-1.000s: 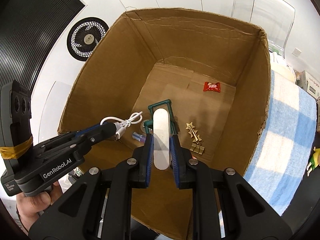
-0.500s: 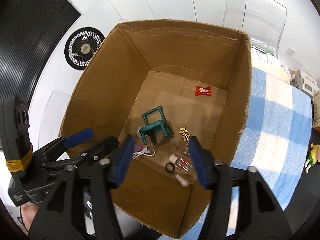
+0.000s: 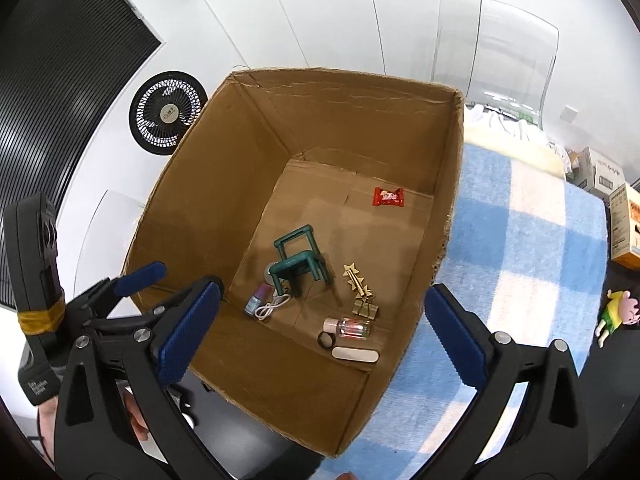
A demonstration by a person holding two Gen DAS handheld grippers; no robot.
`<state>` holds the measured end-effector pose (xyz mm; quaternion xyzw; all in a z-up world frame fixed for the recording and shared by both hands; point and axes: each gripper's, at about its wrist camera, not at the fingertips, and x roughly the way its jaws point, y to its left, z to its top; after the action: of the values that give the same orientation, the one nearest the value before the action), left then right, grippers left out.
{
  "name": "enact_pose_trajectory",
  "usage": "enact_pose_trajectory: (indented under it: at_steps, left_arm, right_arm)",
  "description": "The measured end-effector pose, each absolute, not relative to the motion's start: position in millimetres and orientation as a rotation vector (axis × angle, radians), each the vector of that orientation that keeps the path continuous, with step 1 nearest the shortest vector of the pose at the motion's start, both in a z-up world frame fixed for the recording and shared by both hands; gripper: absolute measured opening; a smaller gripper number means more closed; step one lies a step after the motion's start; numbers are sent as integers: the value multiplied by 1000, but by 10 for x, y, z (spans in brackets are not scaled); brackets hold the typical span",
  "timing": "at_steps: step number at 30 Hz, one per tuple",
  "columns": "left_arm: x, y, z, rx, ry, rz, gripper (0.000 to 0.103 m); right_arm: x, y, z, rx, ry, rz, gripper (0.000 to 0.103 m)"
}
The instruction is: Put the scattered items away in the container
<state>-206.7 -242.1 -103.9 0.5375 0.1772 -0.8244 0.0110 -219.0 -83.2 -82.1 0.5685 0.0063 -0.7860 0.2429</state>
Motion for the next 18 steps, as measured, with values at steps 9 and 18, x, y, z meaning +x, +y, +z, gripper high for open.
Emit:
enact_pose_trajectory:
  at_steps: [9, 18]
  left_arm:
    - [-1997, -2274, -855, 1661, 474, -2578, 99]
    - [-1889, -1873, -552, 1633, 334, -2631, 99]
  right_arm:
    - [-2049, -648, -715, 1520, 6, -2165, 103]
    - [-1916, -218, -534, 1504, -114, -2203, 103]
